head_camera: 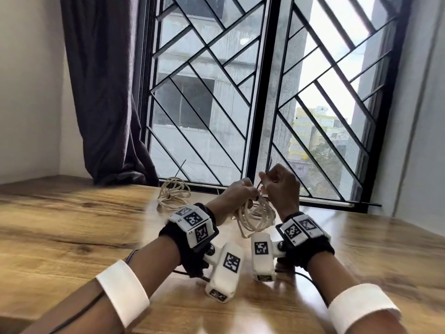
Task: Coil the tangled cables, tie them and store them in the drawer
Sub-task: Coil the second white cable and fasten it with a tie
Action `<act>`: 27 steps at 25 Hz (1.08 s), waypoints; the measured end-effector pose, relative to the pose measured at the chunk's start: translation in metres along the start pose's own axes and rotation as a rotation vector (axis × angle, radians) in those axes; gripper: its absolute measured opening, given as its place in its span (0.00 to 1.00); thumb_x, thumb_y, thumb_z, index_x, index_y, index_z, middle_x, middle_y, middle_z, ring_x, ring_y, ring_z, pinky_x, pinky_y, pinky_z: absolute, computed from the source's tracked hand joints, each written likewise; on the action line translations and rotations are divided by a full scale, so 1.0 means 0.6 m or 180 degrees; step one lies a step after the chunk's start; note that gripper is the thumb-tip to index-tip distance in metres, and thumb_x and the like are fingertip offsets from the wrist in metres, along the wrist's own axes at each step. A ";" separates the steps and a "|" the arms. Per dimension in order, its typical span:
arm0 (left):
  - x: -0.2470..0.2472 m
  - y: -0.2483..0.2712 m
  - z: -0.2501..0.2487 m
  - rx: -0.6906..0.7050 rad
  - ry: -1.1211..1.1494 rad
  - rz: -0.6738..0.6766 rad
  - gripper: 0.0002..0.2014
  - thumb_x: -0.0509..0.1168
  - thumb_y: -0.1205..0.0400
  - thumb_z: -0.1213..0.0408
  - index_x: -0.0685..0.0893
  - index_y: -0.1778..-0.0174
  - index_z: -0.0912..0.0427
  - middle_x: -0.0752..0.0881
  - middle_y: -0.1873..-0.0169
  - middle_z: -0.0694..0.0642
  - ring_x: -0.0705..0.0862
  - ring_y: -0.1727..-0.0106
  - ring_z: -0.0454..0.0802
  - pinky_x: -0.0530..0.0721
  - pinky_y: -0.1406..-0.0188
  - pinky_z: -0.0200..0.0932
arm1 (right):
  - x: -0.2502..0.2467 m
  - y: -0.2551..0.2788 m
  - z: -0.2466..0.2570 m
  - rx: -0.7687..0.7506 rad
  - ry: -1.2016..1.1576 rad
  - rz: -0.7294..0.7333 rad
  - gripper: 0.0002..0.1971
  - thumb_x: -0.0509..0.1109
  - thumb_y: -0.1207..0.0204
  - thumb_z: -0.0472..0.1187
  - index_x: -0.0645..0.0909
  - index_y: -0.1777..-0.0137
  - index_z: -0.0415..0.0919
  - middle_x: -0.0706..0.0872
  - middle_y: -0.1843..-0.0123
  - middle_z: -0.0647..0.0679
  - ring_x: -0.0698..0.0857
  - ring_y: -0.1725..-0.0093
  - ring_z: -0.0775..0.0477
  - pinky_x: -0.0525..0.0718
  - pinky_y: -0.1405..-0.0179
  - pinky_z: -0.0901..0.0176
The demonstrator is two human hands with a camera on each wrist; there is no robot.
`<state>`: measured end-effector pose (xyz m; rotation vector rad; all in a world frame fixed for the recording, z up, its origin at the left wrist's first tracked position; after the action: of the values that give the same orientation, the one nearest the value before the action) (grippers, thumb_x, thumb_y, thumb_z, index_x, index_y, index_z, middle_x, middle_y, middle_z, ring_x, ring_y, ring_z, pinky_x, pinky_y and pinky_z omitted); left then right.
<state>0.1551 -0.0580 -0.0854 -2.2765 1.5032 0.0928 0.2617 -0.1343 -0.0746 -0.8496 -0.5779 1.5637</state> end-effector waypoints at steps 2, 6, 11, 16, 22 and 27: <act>-0.006 -0.003 0.009 0.0018 0.0112 -0.0169 0.03 0.58 0.17 0.67 0.71 0.55 0.57 0.76 0.65 0.53 0.72 0.73 0.43 0.69 0.81 0.34 | 0.000 -0.004 -0.004 0.0094 -0.0270 0.0101 0.17 0.76 0.30 0.43 0.72 0.74 0.48 0.86 0.70 0.46 0.88 0.64 0.40 0.86 0.57 0.44; -0.006 -0.007 0.009 0.0048 0.0436 -0.0168 0.09 0.59 0.19 0.71 0.72 0.63 0.56 0.75 0.71 0.51 0.72 0.79 0.40 0.67 0.80 0.34 | -0.004 -0.002 0.000 -0.0017 -0.0082 0.0110 0.19 0.75 0.29 0.39 0.69 0.75 0.48 0.80 0.75 0.50 0.87 0.66 0.41 0.84 0.61 0.49; 0.009 -0.012 0.009 -0.0141 0.0568 -0.0084 0.12 0.60 0.20 0.70 0.69 0.68 0.54 0.72 0.77 0.48 0.69 0.84 0.39 0.64 0.80 0.35 | -0.007 0.005 0.001 0.0011 0.0315 0.0109 0.20 0.73 0.28 0.39 0.66 0.75 0.47 0.75 0.76 0.56 0.78 0.67 0.48 0.69 0.64 0.61; 0.009 -0.015 0.018 -0.0137 0.0568 -0.0115 0.12 0.61 0.19 0.68 0.70 0.68 0.55 0.73 0.77 0.48 0.69 0.84 0.38 0.65 0.84 0.32 | -0.002 0.004 -0.009 0.0118 0.0342 0.0115 0.13 0.73 0.28 0.40 0.73 0.69 0.43 0.80 0.70 0.48 0.82 0.62 0.43 0.70 0.63 0.60; 0.004 -0.014 0.025 -0.0226 0.0499 -0.0038 0.10 0.62 0.20 0.63 0.72 0.68 0.54 0.72 0.81 0.44 0.66 0.82 0.40 0.63 0.80 0.36 | 0.001 0.003 -0.011 0.0114 0.0152 0.0147 0.12 0.74 0.28 0.41 0.75 0.69 0.43 0.84 0.70 0.48 0.85 0.63 0.44 0.78 0.61 0.56; -0.001 -0.018 0.035 -0.0464 0.0636 -0.0037 0.10 0.60 0.20 0.61 0.74 0.67 0.55 0.70 0.84 0.45 0.64 0.82 0.44 0.61 0.78 0.39 | 0.004 -0.002 -0.022 0.0126 0.0006 0.0097 0.14 0.75 0.29 0.41 0.74 0.70 0.43 0.86 0.68 0.43 0.86 0.63 0.41 0.81 0.60 0.53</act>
<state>0.1682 -0.0460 -0.1012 -2.4720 1.6299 -0.0307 0.2730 -0.1329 -0.0824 -0.8333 -0.5332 1.5968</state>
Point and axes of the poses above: each hand's wrist, its own y-axis away from the middle knuckle, its own x-axis out of the palm, z = x × y, the point moved 2 cm from there along -y, towards the middle knuckle
